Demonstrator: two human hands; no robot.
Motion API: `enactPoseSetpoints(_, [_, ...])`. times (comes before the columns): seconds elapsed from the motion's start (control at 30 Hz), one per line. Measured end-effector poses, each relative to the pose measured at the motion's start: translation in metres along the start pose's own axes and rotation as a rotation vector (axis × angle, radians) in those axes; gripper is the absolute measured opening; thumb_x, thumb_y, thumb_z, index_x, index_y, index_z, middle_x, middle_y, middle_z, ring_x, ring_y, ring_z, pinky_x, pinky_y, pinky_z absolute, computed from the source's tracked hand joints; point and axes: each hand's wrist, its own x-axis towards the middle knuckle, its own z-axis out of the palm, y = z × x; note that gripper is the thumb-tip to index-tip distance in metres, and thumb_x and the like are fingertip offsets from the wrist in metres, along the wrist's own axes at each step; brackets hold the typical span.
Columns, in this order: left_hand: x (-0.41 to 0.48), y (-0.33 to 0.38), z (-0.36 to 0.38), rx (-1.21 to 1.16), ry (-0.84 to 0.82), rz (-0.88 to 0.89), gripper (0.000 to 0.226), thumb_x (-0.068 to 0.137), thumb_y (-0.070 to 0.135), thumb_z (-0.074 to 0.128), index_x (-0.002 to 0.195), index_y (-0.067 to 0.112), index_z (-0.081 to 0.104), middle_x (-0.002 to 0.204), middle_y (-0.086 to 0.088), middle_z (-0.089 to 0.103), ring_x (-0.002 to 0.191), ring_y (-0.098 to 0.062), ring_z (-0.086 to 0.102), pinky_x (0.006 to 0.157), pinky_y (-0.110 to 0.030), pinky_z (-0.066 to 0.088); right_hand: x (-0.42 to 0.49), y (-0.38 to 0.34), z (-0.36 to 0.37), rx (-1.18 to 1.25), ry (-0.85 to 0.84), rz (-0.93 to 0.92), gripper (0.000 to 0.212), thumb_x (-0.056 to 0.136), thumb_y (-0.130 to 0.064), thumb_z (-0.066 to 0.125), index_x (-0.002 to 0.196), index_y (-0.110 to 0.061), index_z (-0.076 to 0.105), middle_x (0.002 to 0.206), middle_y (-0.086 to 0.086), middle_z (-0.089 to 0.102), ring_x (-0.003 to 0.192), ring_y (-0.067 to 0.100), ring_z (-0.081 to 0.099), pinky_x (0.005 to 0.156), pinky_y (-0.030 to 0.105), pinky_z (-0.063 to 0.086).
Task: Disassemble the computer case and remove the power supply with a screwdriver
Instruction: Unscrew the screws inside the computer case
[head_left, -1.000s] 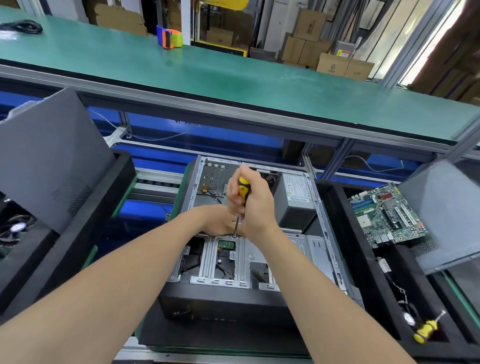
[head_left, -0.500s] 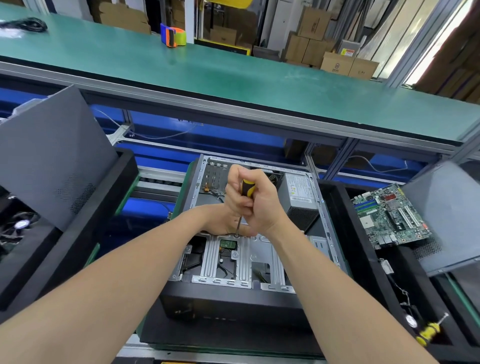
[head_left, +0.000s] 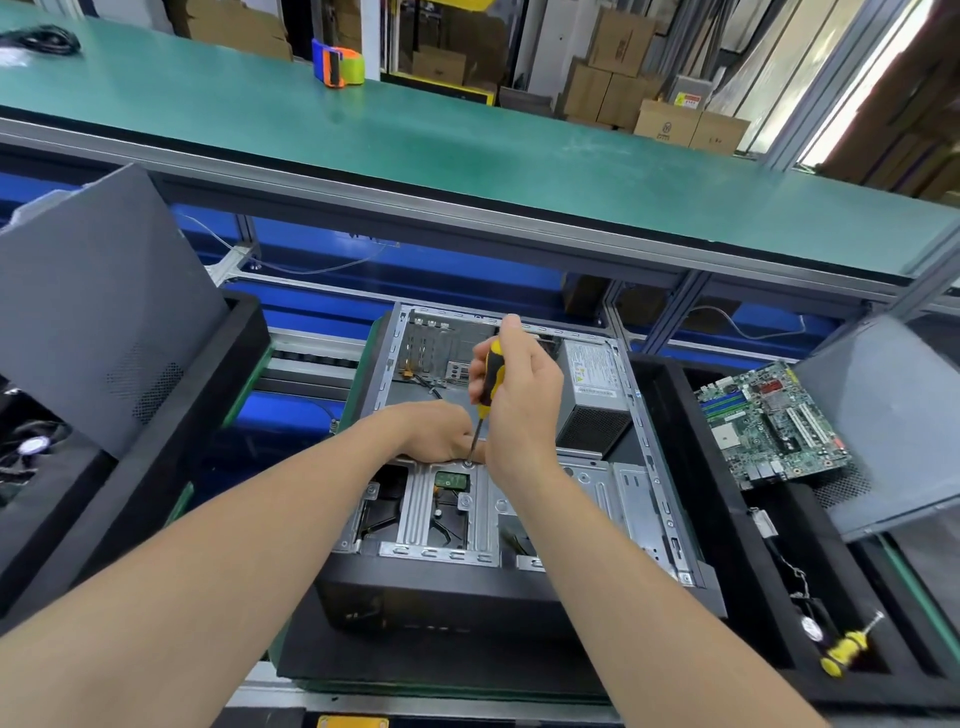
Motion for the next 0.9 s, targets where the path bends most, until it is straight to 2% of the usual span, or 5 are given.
enactPoseSetpoints(0.23, [-0.006,-0.003,0.006,-0.04,0.162,0.008,0.035,0.101,0.039,0.046,0.095,0.008,0.064,0.091,-0.01,0.068,0.084,-0.031,0.062,0.079,-0.045,0.055,0.01,0.0,-0.001,0.117,-0.215,0.06,0.049,0.098,-0.035,0.052,0.052,-0.017,0.054,0.05,0.005,0.036,0.042,0.017,0.03,0.043,0.025,0.025])
enactPoseSetpoints(0.43, [-0.037,-0.013,-0.005,-0.448,0.433,0.14,0.005,0.093,0.025,0.065,0.089,0.027,0.067,0.086,0.001,0.071,0.079,-0.016,0.065,0.073,-0.034,0.053,0.021,-0.003,-0.001,0.176,-0.519,0.092,0.056,0.103,-0.023,0.044,0.048,-0.016,0.044,0.041,-0.001,0.03,0.039,0.018,0.024,0.041,0.026,0.025])
enactPoseSetpoints(0.53, [-0.05,-0.019,0.001,-0.279,0.314,0.19,0.008,0.086,0.035,0.07,0.094,0.032,0.071,0.099,0.014,0.071,0.093,-0.003,0.065,0.086,-0.029,0.052,0.025,-0.001,0.0,0.22,-0.536,0.148,0.061,0.109,-0.023,0.04,0.049,-0.012,0.044,0.041,0.001,0.027,0.036,0.015,0.021,0.04,0.022,0.021])
enactPoseSetpoints(0.7, [-0.049,-0.018,0.022,-0.203,0.484,0.194,0.015,0.083,0.048,0.078,0.091,0.038,0.07,0.107,0.023,0.066,0.104,0.003,0.06,0.094,-0.025,0.049,0.035,0.0,-0.004,0.3,-0.47,0.225,0.059,0.111,-0.028,0.038,0.055,-0.01,0.043,0.043,0.002,0.031,0.035,0.014,0.021,0.04,0.025,0.014])
enactPoseSetpoints(0.9, [-0.044,-0.016,0.024,-0.087,0.523,0.195,0.015,0.088,0.062,0.064,0.091,0.048,0.058,0.108,0.028,0.06,0.097,0.004,0.056,0.083,-0.03,0.05,0.04,0.0,-0.009,0.334,-0.493,0.253,0.062,0.108,-0.029,0.039,0.049,-0.012,0.043,0.04,0.001,0.028,0.035,0.016,0.022,0.039,0.025,0.021])
